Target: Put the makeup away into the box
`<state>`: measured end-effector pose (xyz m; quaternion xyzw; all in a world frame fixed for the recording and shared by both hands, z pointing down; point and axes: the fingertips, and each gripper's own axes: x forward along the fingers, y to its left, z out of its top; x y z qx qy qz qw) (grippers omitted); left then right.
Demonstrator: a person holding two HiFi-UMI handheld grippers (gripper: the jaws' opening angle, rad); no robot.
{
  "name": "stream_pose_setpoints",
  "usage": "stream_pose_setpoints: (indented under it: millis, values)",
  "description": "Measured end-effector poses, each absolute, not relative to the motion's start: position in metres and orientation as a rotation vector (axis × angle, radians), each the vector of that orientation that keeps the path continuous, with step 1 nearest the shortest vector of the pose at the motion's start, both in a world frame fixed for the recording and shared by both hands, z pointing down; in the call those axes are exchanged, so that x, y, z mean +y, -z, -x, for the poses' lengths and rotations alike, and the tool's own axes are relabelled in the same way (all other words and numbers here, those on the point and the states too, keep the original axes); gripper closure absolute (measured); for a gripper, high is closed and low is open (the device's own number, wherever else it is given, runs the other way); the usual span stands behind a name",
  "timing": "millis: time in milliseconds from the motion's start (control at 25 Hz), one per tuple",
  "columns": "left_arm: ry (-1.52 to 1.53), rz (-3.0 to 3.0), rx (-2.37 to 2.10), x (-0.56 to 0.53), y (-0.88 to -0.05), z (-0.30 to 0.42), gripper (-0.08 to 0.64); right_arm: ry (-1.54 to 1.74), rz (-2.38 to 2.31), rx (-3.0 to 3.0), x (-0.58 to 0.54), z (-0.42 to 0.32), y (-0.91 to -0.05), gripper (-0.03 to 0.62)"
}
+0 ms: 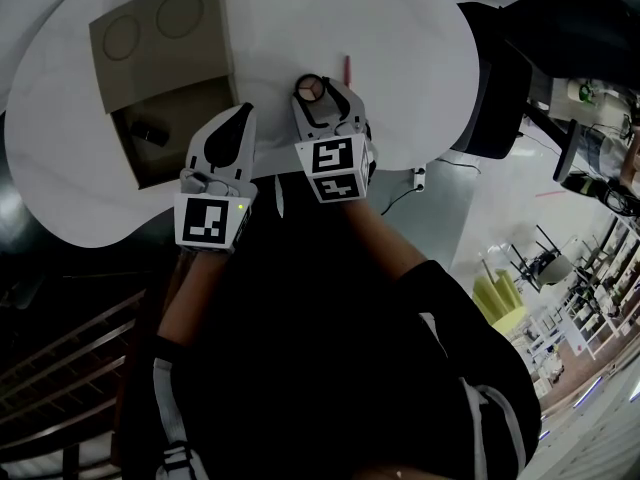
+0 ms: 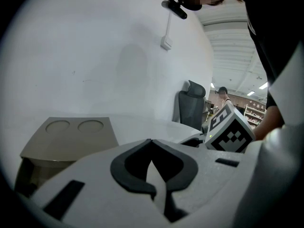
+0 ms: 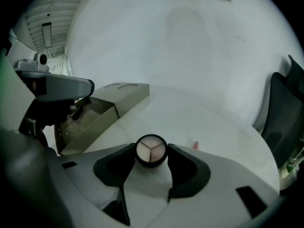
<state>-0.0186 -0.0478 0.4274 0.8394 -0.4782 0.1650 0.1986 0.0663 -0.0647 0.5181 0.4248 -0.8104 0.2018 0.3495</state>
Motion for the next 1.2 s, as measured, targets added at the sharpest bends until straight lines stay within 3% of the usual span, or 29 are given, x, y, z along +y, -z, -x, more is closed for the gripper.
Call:
stream_pose_setpoints:
  millis: [600, 1200]
  values:
    - [-0.436, -2.325, -1.410, -0.030, -0.413, 0.047, 0.557, -0.466, -1.082, -2.263, -0.063, -0.021, -0.452, 0.362]
    - [-0.395, -2.180, -1.602, 0.000, -0.417, 0.123, 0.557, -0.376, -0.814, -2.372, -0.038, 0.074, -0.450, 0.364]
